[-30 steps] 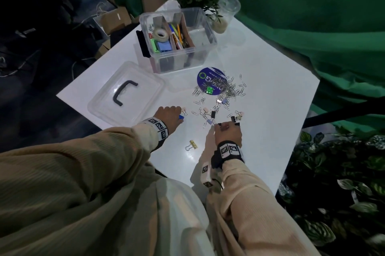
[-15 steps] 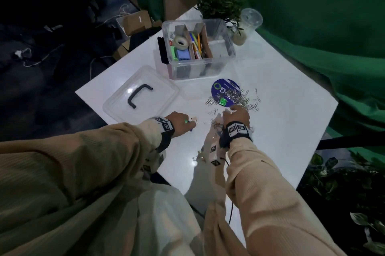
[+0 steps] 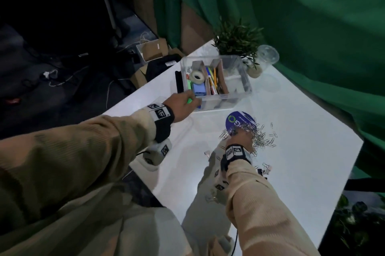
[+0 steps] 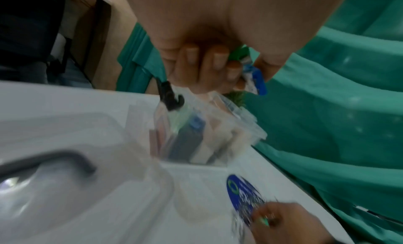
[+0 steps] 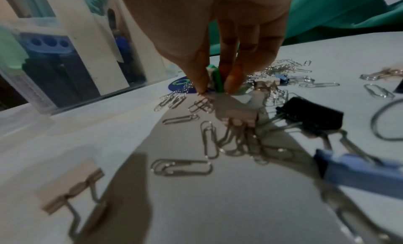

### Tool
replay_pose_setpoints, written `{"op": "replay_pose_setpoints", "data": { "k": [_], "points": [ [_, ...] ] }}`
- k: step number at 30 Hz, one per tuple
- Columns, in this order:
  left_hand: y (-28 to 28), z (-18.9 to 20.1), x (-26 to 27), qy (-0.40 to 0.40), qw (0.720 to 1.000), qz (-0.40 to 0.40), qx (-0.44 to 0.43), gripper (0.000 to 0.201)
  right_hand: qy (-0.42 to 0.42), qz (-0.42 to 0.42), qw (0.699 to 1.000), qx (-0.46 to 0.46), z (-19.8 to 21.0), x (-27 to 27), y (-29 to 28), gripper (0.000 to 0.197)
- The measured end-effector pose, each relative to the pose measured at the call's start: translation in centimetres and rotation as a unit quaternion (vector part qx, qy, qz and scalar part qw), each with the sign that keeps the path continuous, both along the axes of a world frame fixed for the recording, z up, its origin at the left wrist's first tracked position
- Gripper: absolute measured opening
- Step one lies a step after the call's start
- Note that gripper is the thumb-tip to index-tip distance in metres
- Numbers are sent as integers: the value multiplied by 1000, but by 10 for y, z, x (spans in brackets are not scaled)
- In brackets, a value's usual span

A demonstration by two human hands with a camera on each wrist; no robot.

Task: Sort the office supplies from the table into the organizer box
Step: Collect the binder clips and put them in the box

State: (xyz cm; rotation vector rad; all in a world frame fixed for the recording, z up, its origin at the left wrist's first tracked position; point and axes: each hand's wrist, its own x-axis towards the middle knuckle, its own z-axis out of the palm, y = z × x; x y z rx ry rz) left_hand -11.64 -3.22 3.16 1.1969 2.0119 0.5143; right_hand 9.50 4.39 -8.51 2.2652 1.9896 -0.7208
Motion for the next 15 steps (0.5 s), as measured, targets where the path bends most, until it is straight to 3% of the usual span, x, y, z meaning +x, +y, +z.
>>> {"op": "replay_pose_setpoints", "data": {
  "k": [5, 9, 11, 15],
  "points": [
    [58, 12, -38, 128, 990, -52, 13, 41, 110, -93, 987, 65, 21, -14, 7, 30],
    [90, 8, -52, 189, 976, -112, 1, 44, 289, -150, 934, 149, 68, -50, 18, 25],
    [97, 2, -55, 214, 965, -151, -15, 44, 339, -120, 920, 154, 87, -76, 21, 23],
    [101, -8, -60, 229, 954, -192, -20, 43, 343, -39, 931, 119, 98, -120, 22, 20]
  ]
}}
